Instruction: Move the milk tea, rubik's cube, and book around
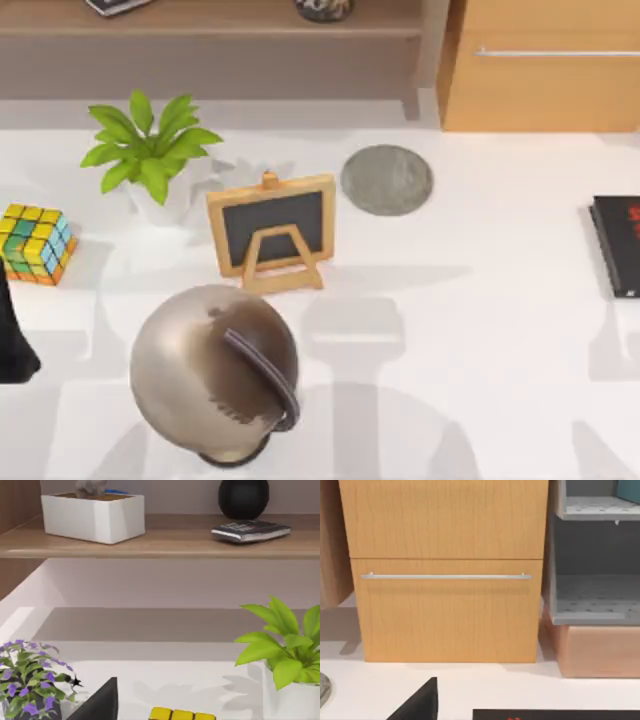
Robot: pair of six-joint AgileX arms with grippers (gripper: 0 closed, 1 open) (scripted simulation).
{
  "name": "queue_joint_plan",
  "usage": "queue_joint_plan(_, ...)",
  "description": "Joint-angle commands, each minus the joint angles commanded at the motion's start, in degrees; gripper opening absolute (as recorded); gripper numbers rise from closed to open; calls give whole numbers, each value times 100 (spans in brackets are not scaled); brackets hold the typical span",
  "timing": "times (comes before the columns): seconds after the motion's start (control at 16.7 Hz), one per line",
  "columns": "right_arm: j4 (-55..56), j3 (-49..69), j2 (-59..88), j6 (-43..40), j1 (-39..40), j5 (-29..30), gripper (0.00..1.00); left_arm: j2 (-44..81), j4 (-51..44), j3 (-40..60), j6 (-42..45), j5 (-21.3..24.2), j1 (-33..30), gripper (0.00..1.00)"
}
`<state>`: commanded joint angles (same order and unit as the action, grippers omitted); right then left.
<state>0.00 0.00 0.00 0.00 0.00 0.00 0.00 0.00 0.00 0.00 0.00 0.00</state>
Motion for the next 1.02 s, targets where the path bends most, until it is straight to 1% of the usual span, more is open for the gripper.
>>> queue_joint_plan(0.24, 0, 0, 0, 0, 0, 0, 100, 174, 101, 171, -3, -69, -89, 100)
queue_joint_plan(0.48, 0, 0, 0, 0, 0, 0, 100, 1251, 626, 1112, -8, -489, -556, 100)
queue_joint_plan(0.72, 0, 0, 0, 0, 0, 0, 100, 3291, 1396, 2539, -4, -1150, -1257, 100)
queue_joint_plan(1.02, 0, 0, 0, 0, 0, 0, 100, 6756, 2470, 4551, 12, -2072, -2259, 100)
